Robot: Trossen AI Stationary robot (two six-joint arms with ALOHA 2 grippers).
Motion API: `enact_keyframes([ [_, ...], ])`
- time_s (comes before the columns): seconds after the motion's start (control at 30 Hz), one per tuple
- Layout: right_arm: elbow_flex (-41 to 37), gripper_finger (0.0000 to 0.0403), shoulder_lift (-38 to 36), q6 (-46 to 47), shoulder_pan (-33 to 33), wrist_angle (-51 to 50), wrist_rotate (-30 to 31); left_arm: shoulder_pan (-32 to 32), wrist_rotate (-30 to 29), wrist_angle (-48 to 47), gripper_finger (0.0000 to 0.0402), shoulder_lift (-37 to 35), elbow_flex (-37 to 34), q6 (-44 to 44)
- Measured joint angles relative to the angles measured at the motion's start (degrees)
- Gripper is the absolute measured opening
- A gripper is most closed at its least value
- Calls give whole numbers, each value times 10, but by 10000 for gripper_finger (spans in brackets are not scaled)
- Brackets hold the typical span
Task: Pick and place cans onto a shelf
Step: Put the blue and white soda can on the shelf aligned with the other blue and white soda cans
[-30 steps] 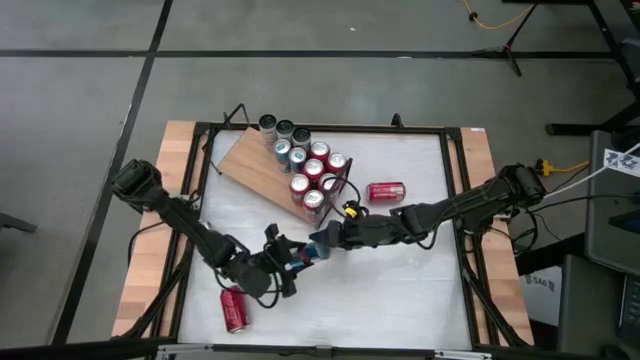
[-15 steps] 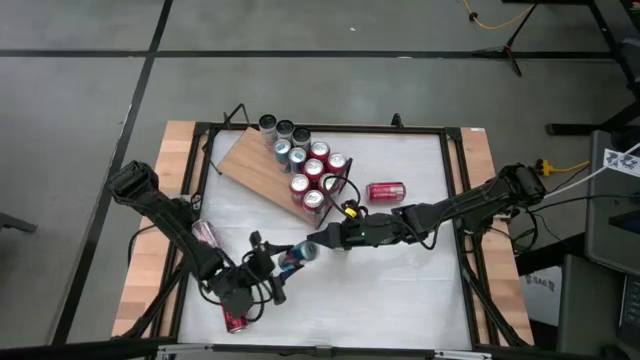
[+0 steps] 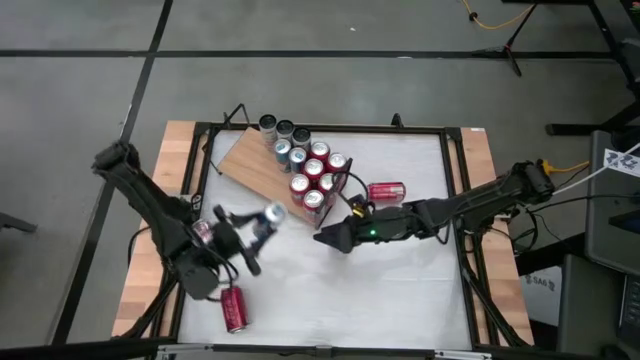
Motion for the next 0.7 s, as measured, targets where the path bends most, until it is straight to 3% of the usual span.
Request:
enact_keyframes([
  [0.17,0,331,-43,-80,0,-23,-1,2,-54,-155,220,-63,0,-49],
  [0.4,0,331,-97,-157,-10,-116,-3,48,-60,-434,220,-121,-55,-369],
  [0.53,0,331,-120,-201,-40,-159,-3,104,-59,-441,220,-128,-142,-488],
  [0.7,0,331,-128,-259,-89,-164,-40,166,-59,-340,220,-117,-261,-586],
])
